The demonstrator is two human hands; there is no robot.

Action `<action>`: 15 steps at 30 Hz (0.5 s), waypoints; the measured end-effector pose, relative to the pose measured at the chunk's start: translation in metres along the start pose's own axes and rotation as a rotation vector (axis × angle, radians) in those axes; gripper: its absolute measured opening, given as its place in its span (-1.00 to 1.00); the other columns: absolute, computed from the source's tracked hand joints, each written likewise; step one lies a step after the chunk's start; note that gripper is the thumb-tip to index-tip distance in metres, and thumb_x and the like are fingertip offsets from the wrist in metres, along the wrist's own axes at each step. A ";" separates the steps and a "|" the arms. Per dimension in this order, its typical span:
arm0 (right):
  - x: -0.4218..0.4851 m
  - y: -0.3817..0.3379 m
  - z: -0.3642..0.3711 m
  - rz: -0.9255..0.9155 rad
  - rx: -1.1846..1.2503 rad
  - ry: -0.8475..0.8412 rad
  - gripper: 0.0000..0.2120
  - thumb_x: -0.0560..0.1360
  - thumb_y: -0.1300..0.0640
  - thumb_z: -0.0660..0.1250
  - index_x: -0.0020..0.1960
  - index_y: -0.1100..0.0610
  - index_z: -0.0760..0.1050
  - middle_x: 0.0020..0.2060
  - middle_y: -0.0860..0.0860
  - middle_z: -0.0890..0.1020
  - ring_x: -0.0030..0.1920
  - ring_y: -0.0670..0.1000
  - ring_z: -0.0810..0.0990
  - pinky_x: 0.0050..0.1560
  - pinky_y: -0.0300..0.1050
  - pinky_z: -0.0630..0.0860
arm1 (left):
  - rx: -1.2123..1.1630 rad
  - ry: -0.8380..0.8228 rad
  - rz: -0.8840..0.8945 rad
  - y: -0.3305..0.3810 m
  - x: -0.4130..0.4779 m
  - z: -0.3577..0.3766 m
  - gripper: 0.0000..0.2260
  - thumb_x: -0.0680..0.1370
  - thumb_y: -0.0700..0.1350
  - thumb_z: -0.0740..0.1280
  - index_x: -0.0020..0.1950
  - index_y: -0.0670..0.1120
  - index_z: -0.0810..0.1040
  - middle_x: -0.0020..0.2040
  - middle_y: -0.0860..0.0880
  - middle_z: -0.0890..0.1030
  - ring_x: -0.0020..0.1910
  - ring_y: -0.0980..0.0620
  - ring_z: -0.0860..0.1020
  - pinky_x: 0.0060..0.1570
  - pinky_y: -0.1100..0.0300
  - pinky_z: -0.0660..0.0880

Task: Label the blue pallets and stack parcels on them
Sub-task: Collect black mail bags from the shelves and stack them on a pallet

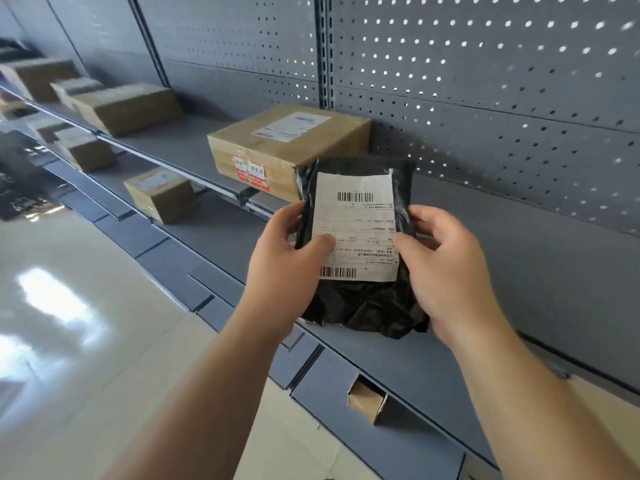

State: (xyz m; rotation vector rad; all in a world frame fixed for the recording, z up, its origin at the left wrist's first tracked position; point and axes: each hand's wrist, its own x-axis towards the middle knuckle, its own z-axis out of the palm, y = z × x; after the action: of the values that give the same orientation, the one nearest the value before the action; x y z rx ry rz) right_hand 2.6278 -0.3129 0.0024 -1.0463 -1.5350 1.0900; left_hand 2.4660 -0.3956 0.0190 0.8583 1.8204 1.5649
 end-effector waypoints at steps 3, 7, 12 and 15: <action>-0.005 -0.013 0.029 -0.033 -0.006 -0.064 -0.70 0.51 0.08 0.40 0.22 -0.14 0.57 0.01 -0.35 0.66 0.02 -0.32 0.63 -0.18 -0.42 0.57 | -0.036 0.059 -0.001 -0.003 0.001 -0.033 -0.57 0.52 -0.08 0.41 0.37 0.21 0.51 0.12 0.25 0.65 -0.05 0.14 0.73 -0.14 0.09 0.71; -0.013 -0.027 0.078 -0.081 -0.002 -0.149 -0.72 0.51 0.07 0.40 0.19 -0.15 0.58 0.01 -0.37 0.65 0.02 -0.33 0.62 -0.18 -0.44 0.55 | -0.074 0.122 -0.003 -0.012 0.003 -0.084 -0.59 0.54 -0.13 0.40 0.35 0.19 0.52 0.12 0.25 0.64 -0.09 0.15 0.73 -0.19 0.11 0.70; -0.031 -0.038 0.168 -0.073 0.024 -0.280 -0.75 0.46 -0.01 0.40 0.12 -0.24 0.56 0.00 -0.34 0.65 -0.01 -0.32 0.63 -0.26 -0.41 0.57 | -0.079 0.235 -0.020 -0.030 0.005 -0.170 -0.60 0.53 -0.11 0.40 0.33 0.19 0.53 0.12 0.26 0.63 -0.08 0.12 0.72 -0.25 0.21 0.67; -0.044 -0.044 0.226 -0.081 0.021 -0.367 -0.76 0.46 -0.04 0.39 0.10 -0.28 0.54 0.00 -0.38 0.63 0.00 -0.34 0.61 -0.28 -0.40 0.57 | -0.069 0.308 -0.023 -0.043 0.005 -0.224 -0.56 0.47 -0.07 0.39 0.35 0.16 0.53 0.15 0.23 0.63 -0.07 0.13 0.72 -0.25 0.23 0.66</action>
State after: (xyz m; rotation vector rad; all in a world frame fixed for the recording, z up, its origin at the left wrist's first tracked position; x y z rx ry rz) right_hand 2.4103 -0.4006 0.0010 -0.7903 -1.8321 1.2888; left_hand 2.2846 -0.5335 0.0080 0.5877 1.9634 1.8138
